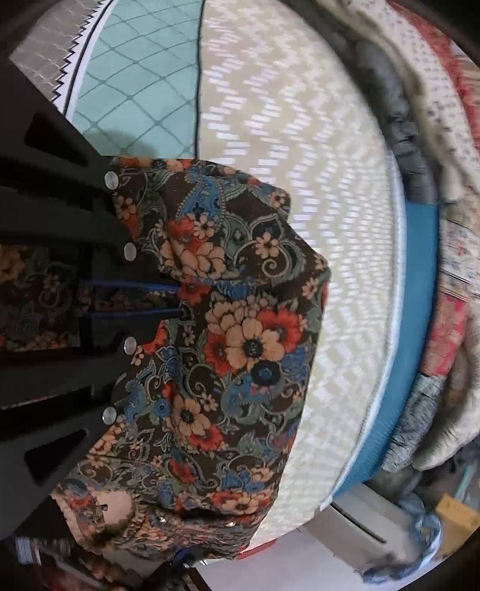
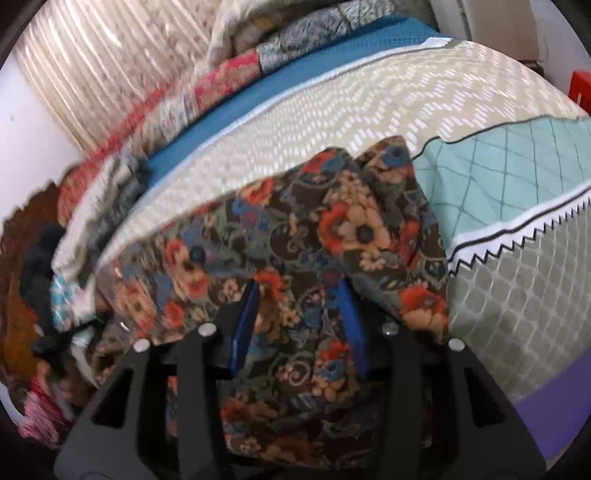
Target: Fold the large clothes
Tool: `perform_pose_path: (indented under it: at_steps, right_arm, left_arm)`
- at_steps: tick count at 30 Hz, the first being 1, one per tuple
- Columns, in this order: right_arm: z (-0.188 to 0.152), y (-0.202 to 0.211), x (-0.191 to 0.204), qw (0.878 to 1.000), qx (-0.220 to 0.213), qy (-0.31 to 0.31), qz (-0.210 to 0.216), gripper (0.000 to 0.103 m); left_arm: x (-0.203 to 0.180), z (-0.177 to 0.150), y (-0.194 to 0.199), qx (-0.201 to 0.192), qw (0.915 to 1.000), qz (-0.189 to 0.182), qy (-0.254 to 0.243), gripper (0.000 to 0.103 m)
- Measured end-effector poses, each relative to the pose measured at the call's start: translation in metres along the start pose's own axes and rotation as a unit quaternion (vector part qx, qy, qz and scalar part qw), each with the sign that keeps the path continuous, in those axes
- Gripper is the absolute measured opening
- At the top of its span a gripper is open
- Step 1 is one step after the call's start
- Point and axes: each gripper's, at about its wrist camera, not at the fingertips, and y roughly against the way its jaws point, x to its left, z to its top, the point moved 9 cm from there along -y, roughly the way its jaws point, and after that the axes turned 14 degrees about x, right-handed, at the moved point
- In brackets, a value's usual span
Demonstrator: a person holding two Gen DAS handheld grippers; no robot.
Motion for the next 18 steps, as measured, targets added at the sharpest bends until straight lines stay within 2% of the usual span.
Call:
perform_pose_path:
  at_steps: [3,6,8,10,11,14,18]
  right_arm:
    - [0.001,0.019,0.001,1.0,-0.013,-0.001,0.018,0.05]
    - [0.004,0.044,-0.007,0.999,-0.04,-0.004,0.022,0.059]
    - [0.004,0.055,-0.014,0.999,-0.053,-0.004,0.012,0.073]
    - [0.006,0.062,-0.027,0.998,-0.061,-0.006,-0.021,0.08]
    - [0.006,0.064,-0.032,0.998,-0.061,-0.007,-0.028,0.08]
    - [0.002,0.063,-0.05,0.998,-0.052,-0.03,-0.027,0.08]
    - [-0.005,0.045,-0.062,0.998,-0.024,-0.058,0.005,0.08]
  left_arm:
    - [-0.005,-0.004,0.014,0.012,0.9999,-0.003,-0.004,0.052]
    - [0.01,-0.004,0.045,-0.016,0.9995,0.026,-0.001,0.051]
    - [0.029,-0.006,0.061,-0.029,0.9988,0.037,0.017,0.045]
    - [0.05,-0.005,0.065,-0.025,0.9973,0.057,0.038,0.027]
    - [0.063,-0.008,0.064,-0.017,0.9964,0.066,0.051,0.024]
    - [0.078,-0.012,0.056,0.004,0.9963,0.046,0.072,0.023]
    - [0.072,-0.017,0.044,0.016,0.9966,0.007,0.08,0.022]
